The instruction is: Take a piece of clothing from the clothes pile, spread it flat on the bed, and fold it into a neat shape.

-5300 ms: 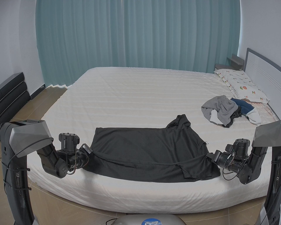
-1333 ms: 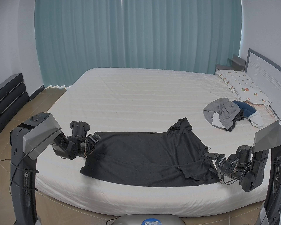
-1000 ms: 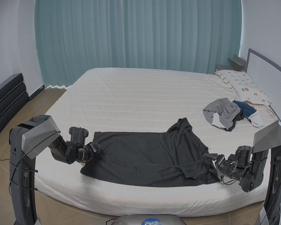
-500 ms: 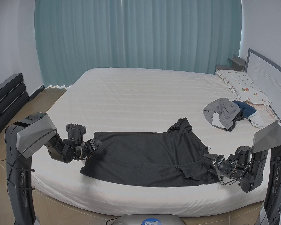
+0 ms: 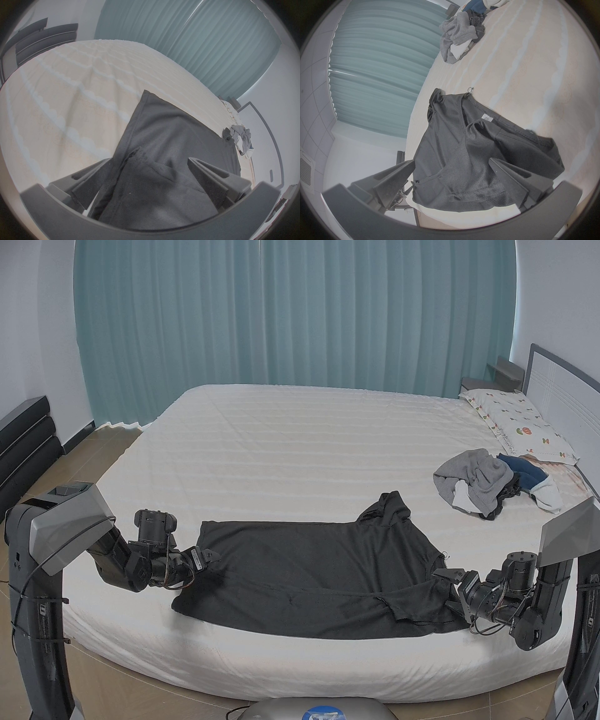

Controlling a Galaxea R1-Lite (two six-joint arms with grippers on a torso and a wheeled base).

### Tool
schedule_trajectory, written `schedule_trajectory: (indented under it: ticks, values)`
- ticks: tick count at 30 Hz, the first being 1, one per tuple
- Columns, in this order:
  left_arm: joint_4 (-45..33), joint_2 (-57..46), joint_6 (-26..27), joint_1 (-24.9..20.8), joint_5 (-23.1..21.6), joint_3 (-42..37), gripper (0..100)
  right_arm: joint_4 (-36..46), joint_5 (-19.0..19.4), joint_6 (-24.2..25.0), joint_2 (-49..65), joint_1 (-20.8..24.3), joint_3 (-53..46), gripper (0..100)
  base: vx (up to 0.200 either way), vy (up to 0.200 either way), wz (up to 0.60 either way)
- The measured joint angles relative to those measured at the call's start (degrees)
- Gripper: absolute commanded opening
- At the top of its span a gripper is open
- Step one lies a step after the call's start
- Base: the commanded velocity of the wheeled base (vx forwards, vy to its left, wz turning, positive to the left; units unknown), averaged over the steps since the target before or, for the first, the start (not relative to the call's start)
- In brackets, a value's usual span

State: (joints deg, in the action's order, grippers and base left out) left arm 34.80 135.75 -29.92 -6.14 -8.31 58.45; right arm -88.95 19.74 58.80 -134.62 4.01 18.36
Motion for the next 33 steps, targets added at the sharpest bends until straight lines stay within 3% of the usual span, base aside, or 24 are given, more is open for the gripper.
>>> schedule_trajectory:
  ticks: [19, 33]
  values:
    - [2.33, 0.2, -0.71, -0.16, -0.11, 1.16, 100, -0.02, -0.06, -0.12, -0.02, 0.28, 0.0, 100, 0.0, 0.0, 0.0]
    - [2.34, 1.62, -0.88, -0.68, -2.52, 1.68, 100, -0.02, 0.0, -0.69, -0.13, 0.28, 0.0, 100, 0.0, 0.0, 0.0]
